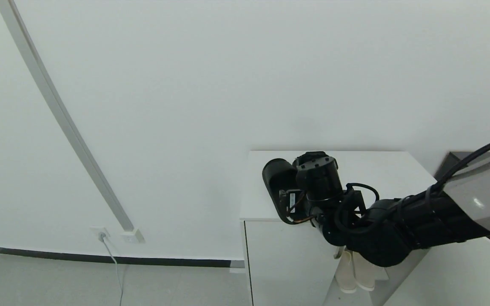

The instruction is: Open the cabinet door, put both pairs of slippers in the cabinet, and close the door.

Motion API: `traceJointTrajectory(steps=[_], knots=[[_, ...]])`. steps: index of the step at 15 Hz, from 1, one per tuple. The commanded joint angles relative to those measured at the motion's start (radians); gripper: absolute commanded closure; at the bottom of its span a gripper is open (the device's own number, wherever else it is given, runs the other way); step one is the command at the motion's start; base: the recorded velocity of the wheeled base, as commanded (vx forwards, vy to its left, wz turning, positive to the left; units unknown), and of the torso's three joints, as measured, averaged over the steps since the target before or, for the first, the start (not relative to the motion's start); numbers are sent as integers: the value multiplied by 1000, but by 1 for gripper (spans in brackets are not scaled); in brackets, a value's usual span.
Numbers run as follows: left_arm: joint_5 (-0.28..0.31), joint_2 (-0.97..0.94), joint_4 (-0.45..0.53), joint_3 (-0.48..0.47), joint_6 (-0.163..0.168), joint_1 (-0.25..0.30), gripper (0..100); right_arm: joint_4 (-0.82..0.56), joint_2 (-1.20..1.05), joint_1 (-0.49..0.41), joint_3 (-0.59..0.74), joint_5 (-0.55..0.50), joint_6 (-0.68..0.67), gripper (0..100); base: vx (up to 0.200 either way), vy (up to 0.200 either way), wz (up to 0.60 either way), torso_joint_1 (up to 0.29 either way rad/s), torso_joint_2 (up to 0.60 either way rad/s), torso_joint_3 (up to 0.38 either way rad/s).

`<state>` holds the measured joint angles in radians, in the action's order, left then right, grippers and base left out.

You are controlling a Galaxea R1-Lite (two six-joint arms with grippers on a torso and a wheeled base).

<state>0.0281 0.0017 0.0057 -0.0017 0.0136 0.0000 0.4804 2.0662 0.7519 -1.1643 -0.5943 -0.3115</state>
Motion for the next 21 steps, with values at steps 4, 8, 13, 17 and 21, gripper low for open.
traceJointTrajectory(steps=[4,8,13,17,21], knots=[[0,0,0,0,-3,0,100,73,178,-75,-124,14,49,0,0,0,0,0,0,0],[0,0,0,0,-3,0,100,184,299,-128,-253,62,149,0,0,0,0,0,0,0],[0,0,0,0,-3,0,100,188,373,-143,-384,63,164,0,0,0,0,0,0,0],[0,0,0,0,-3,0,100,190,373,-146,-390,76,164,100,0,0,0,0,0,0],[0,0,0,0,-3,0,100,190,371,-146,-387,76,163,100,0,0,0,0,0,0]])
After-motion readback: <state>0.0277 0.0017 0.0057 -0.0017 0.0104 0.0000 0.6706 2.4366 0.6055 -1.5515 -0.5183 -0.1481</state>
